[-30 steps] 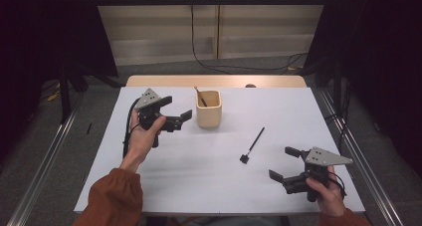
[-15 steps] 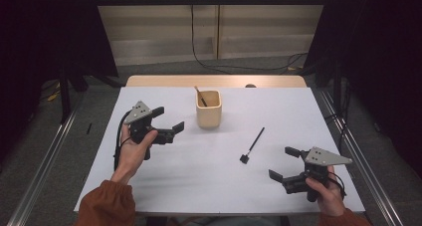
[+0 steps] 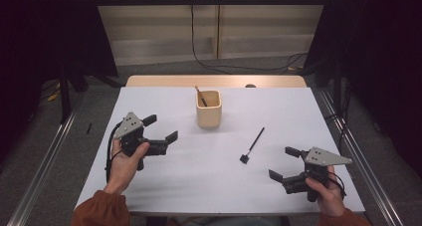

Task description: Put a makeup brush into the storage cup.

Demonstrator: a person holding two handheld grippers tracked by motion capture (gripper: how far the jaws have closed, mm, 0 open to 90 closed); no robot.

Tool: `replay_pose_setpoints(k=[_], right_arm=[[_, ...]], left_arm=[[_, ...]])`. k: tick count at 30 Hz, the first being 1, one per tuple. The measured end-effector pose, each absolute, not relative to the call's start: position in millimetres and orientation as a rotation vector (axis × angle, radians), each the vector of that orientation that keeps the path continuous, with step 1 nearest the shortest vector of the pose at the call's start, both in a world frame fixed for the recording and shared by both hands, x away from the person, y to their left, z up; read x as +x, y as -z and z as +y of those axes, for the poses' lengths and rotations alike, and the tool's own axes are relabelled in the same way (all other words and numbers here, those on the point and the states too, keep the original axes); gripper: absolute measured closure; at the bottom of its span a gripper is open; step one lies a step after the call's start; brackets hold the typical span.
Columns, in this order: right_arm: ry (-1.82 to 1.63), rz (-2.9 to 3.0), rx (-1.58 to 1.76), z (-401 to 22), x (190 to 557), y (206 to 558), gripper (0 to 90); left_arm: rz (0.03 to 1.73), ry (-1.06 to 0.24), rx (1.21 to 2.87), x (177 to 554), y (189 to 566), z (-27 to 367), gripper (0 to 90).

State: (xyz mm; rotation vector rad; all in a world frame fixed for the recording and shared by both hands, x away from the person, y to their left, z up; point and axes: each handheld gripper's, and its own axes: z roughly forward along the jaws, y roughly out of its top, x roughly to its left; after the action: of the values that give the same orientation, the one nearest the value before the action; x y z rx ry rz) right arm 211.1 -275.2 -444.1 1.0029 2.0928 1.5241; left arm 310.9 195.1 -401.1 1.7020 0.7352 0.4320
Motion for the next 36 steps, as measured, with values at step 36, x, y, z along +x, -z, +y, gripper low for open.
replay_pose_setpoints(k=[36], right_arm=[[-1.526,2.077,1.01,-276.0,213.4,443.8,0.0]], left_arm=[[0.814,-0.489,1.648,244.0,426.5,236.6,2.5]])
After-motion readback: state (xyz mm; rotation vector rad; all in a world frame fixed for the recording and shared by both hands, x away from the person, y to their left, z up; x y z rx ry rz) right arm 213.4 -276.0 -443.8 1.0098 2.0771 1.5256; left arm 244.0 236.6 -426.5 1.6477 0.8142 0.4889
